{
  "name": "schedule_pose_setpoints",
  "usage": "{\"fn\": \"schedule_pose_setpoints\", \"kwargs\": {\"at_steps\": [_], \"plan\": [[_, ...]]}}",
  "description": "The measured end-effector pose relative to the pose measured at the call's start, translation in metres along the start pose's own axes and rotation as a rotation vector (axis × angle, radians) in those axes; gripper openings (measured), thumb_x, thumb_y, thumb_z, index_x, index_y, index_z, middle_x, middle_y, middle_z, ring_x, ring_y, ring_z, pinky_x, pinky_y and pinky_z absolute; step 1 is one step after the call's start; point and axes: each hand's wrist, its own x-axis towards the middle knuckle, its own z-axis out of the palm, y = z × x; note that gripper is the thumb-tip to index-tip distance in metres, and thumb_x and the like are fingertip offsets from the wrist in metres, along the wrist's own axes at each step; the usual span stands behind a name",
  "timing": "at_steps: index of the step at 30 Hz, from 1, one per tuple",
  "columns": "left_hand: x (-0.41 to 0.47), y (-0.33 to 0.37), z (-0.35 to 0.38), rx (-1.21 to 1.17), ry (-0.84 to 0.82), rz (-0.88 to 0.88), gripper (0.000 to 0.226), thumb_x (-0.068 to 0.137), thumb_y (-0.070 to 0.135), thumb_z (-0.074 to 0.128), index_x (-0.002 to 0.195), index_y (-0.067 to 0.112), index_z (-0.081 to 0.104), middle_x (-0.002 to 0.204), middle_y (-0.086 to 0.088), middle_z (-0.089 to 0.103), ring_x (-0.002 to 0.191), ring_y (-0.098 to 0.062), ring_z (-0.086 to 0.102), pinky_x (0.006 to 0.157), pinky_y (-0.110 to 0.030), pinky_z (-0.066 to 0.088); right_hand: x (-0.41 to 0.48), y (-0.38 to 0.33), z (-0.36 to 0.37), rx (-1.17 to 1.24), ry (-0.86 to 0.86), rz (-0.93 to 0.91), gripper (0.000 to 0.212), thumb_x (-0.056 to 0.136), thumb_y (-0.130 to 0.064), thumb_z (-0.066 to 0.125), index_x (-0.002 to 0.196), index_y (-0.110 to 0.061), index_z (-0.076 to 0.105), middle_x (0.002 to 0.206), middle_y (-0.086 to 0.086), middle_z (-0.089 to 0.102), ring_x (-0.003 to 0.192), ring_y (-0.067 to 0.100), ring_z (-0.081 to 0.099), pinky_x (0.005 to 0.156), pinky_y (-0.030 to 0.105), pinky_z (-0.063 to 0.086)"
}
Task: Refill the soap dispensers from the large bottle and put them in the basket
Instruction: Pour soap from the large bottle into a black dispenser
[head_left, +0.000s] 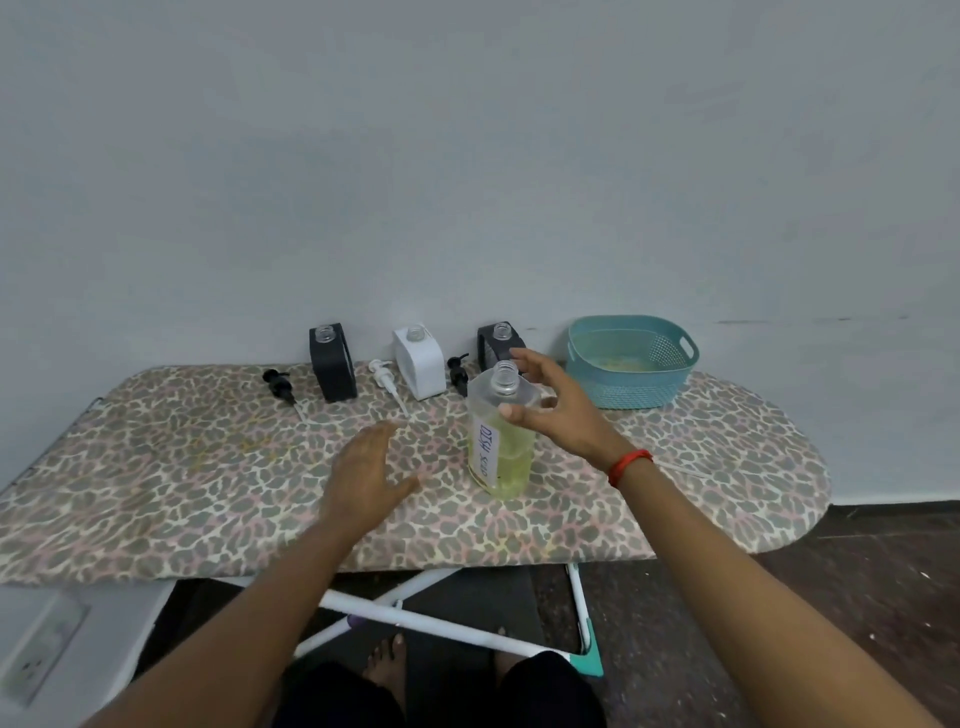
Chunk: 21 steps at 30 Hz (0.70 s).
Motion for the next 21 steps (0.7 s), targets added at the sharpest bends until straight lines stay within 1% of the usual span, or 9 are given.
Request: {"fn": "schedule_pose_setpoints", "kwargs": {"at_steps": [2, 3, 5, 7, 9, 12, 15, 18, 21], "plan": [[0.004, -0.021, -0.013, 0.064, -0.048, -0.015, 0.086, 0.089, 0.058, 0.071, 0.157, 0.014, 0.041, 0.165, -0.01, 0.037, 0.153, -0.028, 0.033, 0.126, -0.047, 0.025, 0.003, -0.003, 0.011, 0.061, 0.004, 0.006, 0.086, 0.073, -0.043, 0.086, 0.147, -0.034, 0.043, 0.141, -0.019, 0.052, 0.127, -0.005, 0.049, 0.093, 0.018, 0.042], [0.004, -0.029, -0.018, 0.074, -0.069, -0.027, 0.088, 0.087, 0.066, 0.064, 0.156, 0.015, 0.043, 0.165, -0.009, 0.037, 0.153, -0.026, 0.033, 0.126, -0.046, 0.025, 0.004, -0.003, 0.015, 0.091, 0.012, 0.007, 0.085, 0.074, -0.04, 0.087, 0.146, -0.035, 0.044, 0.138, -0.023, 0.052, 0.126, -0.008, 0.049, 0.095, 0.02, 0.043], [0.0, -0.041, -0.021, 0.067, -0.082, -0.043, 0.095, 0.083, 0.08, 0.042, 0.153, 0.017, 0.048, 0.162, -0.006, 0.042, 0.151, -0.024, 0.037, 0.125, -0.045, 0.027, 0.008, -0.003, 0.022, 0.127, 0.017, 0.013, 0.085, 0.07, -0.042, 0.09, 0.144, -0.035, 0.047, 0.135, -0.022, 0.056, 0.126, -0.001, 0.054, 0.1, 0.027, 0.047], [-0.006, -0.05, -0.017, 0.044, -0.065, -0.04, 0.095, 0.083, 0.081, 0.031, 0.153, 0.019, 0.05, 0.161, -0.003, 0.045, 0.151, -0.021, 0.038, 0.125, -0.045, 0.027, 0.01, -0.002, 0.032, 0.175, 0.0, 0.001, 0.084, 0.064, -0.046, 0.089, 0.138, -0.033, 0.052, 0.131, -0.012, 0.063, 0.12, 0.007, 0.062, 0.097, 0.027, 0.052], [-0.008, -0.054, -0.012, 0.022, -0.042, -0.04, 0.091, 0.085, 0.08, 0.032, 0.152, 0.021, 0.051, 0.16, -0.002, 0.046, 0.15, -0.02, 0.039, 0.125, -0.045, 0.027, 0.01, -0.001, 0.044, 0.216, 0.002, -0.029, 0.08, 0.061, -0.044, 0.088, 0.133, -0.035, 0.054, 0.13, -0.006, 0.066, 0.117, 0.009, 0.065, 0.091, 0.023, 0.054], [-0.008, -0.055, -0.013, 0.02, -0.039, -0.044, 0.091, 0.084, 0.079, 0.032, 0.152, 0.022, 0.05, 0.16, -0.001, 0.045, 0.151, -0.019, 0.038, 0.126, -0.044, 0.025, 0.013, -0.001, 0.057, 0.189, 0.011, -0.055, 0.082, 0.06, -0.039, 0.092, 0.134, -0.037, 0.055, 0.133, -0.004, 0.063, 0.123, 0.011, 0.062, 0.098, 0.027, 0.053], [-0.009, -0.056, -0.014, -0.008, -0.041, -0.051, 0.09, 0.083, 0.078, 0.033, 0.152, 0.023, 0.049, 0.161, 0.001, 0.045, 0.151, -0.018, 0.036, 0.126, -0.042, 0.023, 0.018, -0.006, 0.065, 0.169, 0.047, -0.066, 0.08, 0.059, -0.039, 0.092, 0.131, -0.029, 0.058, 0.126, -0.005, 0.068, 0.116, 0.01, 0.065, 0.1, 0.031, 0.053], [-0.008, -0.056, -0.014, -0.02, -0.036, -0.046, 0.079, 0.09, 0.071, 0.046, 0.153, 0.023, 0.049, 0.161, 0.001, 0.044, 0.152, -0.017, 0.035, 0.126, -0.04, 0.02, 0.024, -0.007, 0.07, 0.211, 0.128, -0.051, 0.071, 0.065, -0.034, 0.09, 0.129, -0.023, 0.059, 0.121, 0.001, 0.071, 0.112, 0.016, 0.068, 0.099, 0.041, 0.056], [-0.008, -0.058, -0.012, -0.032, -0.019, -0.047, 0.071, 0.093, 0.063, 0.055, 0.151, 0.022, 0.051, 0.16, 0.001, 0.046, 0.151, -0.017, 0.036, 0.126, -0.038, 0.02, 0.029, -0.01, 0.081, 0.268, 0.209, -0.041, 0.068, 0.069, -0.033, 0.087, 0.129, -0.021, 0.059, 0.12, 0.005, 0.071, 0.111, 0.02, 0.069, 0.097, 0.042, 0.056]]}}
